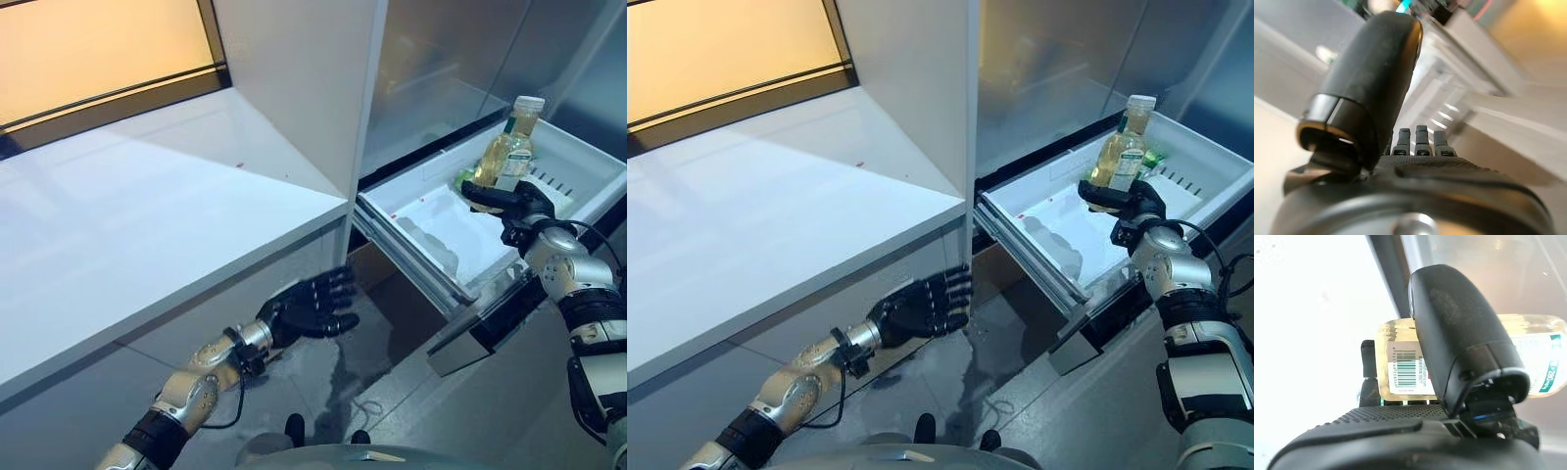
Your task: Put drinks into fridge and close the fridge
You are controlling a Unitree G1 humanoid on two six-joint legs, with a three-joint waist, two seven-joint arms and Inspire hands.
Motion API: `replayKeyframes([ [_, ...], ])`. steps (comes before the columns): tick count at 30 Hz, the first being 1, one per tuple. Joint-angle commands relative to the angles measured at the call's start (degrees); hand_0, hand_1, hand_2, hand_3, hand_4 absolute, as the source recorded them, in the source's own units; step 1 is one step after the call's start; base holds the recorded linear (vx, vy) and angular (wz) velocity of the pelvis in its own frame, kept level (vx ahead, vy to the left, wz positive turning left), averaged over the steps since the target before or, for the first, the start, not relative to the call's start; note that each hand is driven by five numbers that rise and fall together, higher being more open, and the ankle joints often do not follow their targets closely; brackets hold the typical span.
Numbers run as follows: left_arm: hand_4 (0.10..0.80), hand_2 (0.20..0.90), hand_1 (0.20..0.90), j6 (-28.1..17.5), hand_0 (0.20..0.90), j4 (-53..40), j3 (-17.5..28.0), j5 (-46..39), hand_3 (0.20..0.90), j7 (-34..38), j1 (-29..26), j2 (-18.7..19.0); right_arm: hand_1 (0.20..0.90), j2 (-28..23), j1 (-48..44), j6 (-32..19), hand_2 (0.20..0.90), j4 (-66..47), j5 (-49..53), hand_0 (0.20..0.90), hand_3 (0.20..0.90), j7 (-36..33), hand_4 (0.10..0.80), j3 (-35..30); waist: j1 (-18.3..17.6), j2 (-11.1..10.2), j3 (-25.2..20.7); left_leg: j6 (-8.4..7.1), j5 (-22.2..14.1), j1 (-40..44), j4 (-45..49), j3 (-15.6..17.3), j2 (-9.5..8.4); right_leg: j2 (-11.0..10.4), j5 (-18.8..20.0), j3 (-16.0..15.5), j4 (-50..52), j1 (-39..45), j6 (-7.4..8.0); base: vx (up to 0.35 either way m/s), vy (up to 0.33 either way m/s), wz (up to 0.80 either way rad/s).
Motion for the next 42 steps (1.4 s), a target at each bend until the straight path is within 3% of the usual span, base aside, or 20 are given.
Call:
replayKeyframes([
  [1, 0.800, 0.900, 0.900, -3.5, 0.900, 5.7, -3.3, 2.6, 0.900, -2.4, 3.0, 0.1, 0.300, -9.9, -16.2, -7.4, 0.300, 2.5, -5.9, 0.300, 0.200, 2.5, 0.100, 1.8, 3.1, -2.5, -4.7, -1.90, -5.1, -0.7, 1.6, 2.3, 0.88, -1.4, -3.8, -2.8, 4.3, -0.7, 1.96, 0.031, -0.013, 0.21],
  [7, 0.800, 0.900, 0.900, -7.1, 0.900, 19.9, -1.1, 11.0, 0.900, 1.0, 3.6, -2.3, 0.300, -9.9, -17.6, -1.0, 0.300, 11.3, -13.6, 0.300, 0.200, 5.8, 0.100, 2.7, 4.6, -2.4, -3.0, -2.16, -4.2, -2.7, 1.7, 1.6, 1.07, -1.3, -3.8, -3.7, 4.3, -2.0, 1.63, 0.021, -0.029, 0.21],
  [12, 0.800, 0.900, 0.900, -11.7, 0.900, 30.9, 3.8, 20.3, 0.900, 5.8, 0.2, -4.0, 0.300, -9.2, -16.7, 3.2, 0.300, 14.7, -16.5, 0.300, 0.200, 5.9, 0.100, 3.1, 5.2, -2.2, 0.0, -2.14, -3.5, -5.3, 2.1, 0.6, 1.24, -1.4, -3.8, -4.0, 5.1, -4.4, 1.27, -0.052, -0.048, 0.07],
  [20, 0.800, 0.900, 0.900, -9.1, 0.900, 34.3, 9.2, 24.1, 0.900, 9.2, -1.7, -3.7, 0.300, -8.9, -12.6, 8.4, 0.300, 14.0, -19.9, 0.300, 0.200, 7.3, 0.100, 2.6, 4.9, -1.0, 4.0, -2.02, -3.0, -7.1, 2.2, 0.0, 1.32, -1.7, -3.6, -4.5, 6.2, -6.8, 1.06, -0.063, -0.013, 0.12],
  [33, 0.800, 0.900, 0.900, -6.6, 0.900, 36.9, 9.3, 29.0, 0.900, 7.2, -1.5, -3.0, 0.314, -9.5, -10.5, 9.8, 0.314, 16.2, -26.5, 0.314, 0.216, 15.5, 0.116, 3.0, 4.1, -0.4, 5.1, -1.91, -3.3, -5.9, 2.5, 0.6, 1.18, -2.0, -3.7, -4.0, 6.7, -6.2, 1.43, -0.002, 0.001, 0.00],
  [34, 0.800, 0.900, 0.900, -6.5, 0.900, 36.7, 9.3, 29.1, 0.900, 7.1, -1.4, -3.0, 0.418, -9.3, -10.2, 10.0, 0.418, 16.1, -27.0, 0.418, 0.337, 15.9, 0.237, 3.1, 4.1, -0.4, 5.2, -1.90, -3.3, -5.8, 2.5, 0.6, 1.19, -2.0, -3.6, -3.9, 6.7, -6.1, 1.45, 0.000, 0.000, 0.00],
  [35, 0.800, 0.900, 0.900, -6.5, 0.900, 36.5, 9.2, 29.1, 0.900, 7.1, -1.5, -3.0, 0.472, -9.1, -10.0, 9.9, 0.472, 16.2, -27.7, 0.472, 0.400, 16.2, 0.300, 3.2, 4.1, -0.4, 5.3, -1.91, -3.4, -5.8, 2.5, 0.7, 1.22, -2.0, -3.6, -3.9, 6.8, -6.1, 1.46, 0.000, 0.000, 0.00],
  [36, 0.800, 0.900, 0.900, -6.5, 0.900, 36.4, 9.2, 29.1, 0.900, 7.0, -1.5, -2.9, 0.848, -9.1, -9.9, 9.9, 0.848, 16.3, -27.9, 0.848, 0.840, 16.4, 0.740, 3.3, 4.1, -0.4, 5.4, -1.91, -3.4, -5.8, 2.6, 0.7, 1.23, -2.0, -3.6, -3.9, 6.8, -6.1, 1.48, 0.000, 0.000, 0.00],
  [37, 0.800, 0.900, 0.900, -6.5, 0.900, 36.3, 9.2, 29.2, 0.900, 6.9, -1.6, -2.9, 0.900, -9.0, -9.9, 10.0, 0.900, 16.4, -27.7, 0.900, 0.900, 16.7, 0.800, 3.6, 4.1, -0.4, 5.4, -1.94, -3.3, -5.7, 2.6, 0.8, 1.27, -2.0, -3.6, -3.9, 6.8, -6.0, 1.49, 0.000, 0.000, 0.00],
  [42, 0.800, 0.900, 0.900, -6.4, 0.900, 36.4, 9.1, 29.7, 0.900, 6.9, -1.8, -2.8, 0.900, -8.6, -9.7, 9.9, 0.900, 16.0, -27.6, 0.900, 0.900, 16.6, 0.800, 3.5, 4.1, -0.4, 5.6, -2.01, -3.2, -5.6, 2.5, 0.8, 1.34, -2.0, -3.5, -3.8, 6.8, -5.9, 1.58, -0.002, 0.000, -0.01],
])
